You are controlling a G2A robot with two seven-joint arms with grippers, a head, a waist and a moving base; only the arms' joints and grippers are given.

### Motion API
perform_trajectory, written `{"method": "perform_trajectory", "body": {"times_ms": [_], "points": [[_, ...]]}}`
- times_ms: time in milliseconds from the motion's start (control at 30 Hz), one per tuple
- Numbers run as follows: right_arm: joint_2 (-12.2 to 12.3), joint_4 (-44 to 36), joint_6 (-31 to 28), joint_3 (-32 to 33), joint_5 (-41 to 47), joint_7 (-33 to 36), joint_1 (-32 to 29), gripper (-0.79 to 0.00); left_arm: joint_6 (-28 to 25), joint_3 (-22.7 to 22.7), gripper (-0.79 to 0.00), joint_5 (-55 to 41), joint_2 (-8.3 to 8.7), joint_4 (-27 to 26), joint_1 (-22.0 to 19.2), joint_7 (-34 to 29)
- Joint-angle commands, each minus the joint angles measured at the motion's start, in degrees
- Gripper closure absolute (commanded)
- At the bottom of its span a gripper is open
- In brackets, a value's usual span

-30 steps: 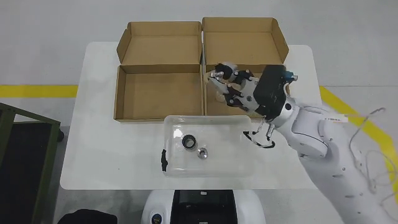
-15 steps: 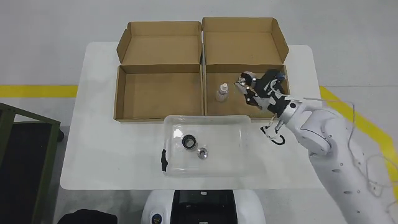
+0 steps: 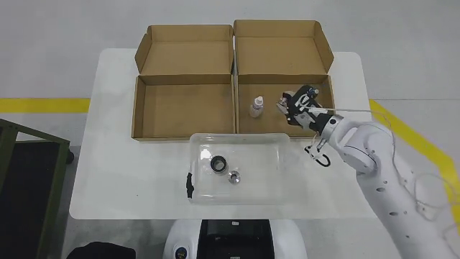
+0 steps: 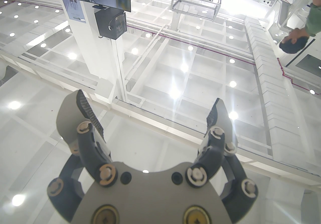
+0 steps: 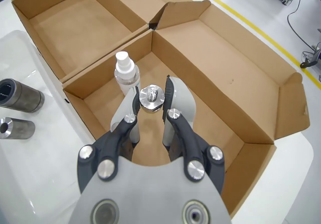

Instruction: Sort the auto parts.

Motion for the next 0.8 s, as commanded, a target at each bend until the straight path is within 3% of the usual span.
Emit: {"method": "perform_trajectory", "body": {"times_ms": [0,533,667,767], "points": [[-0.1,1.1,-0.2,-0.7,-0.2,0.4,0.4,0.000,0.0,0.0,-0.785,0.0,0.00,0.0,0.0,0.0],[-1.7,11.4,0.1,-7.0,-1.6,-0.5,4.8,-0.006,0.0,0.0,-0.785,0.0,0.00,0.0,0.0,0.0],[-2.0,12.7,0.3,-7.8,-1.6,-1.0,5.5,-0.095,0.0,0.0,-0.785,0.0,0.00,0.0,0.0,0.0],[-2.2,13.3,0.5,-8.1,-1.8,-1.1,5.9,-0.240,0.0,0.0,-0.785,0.0,0.00,0.0,0.0,0.0]]}}
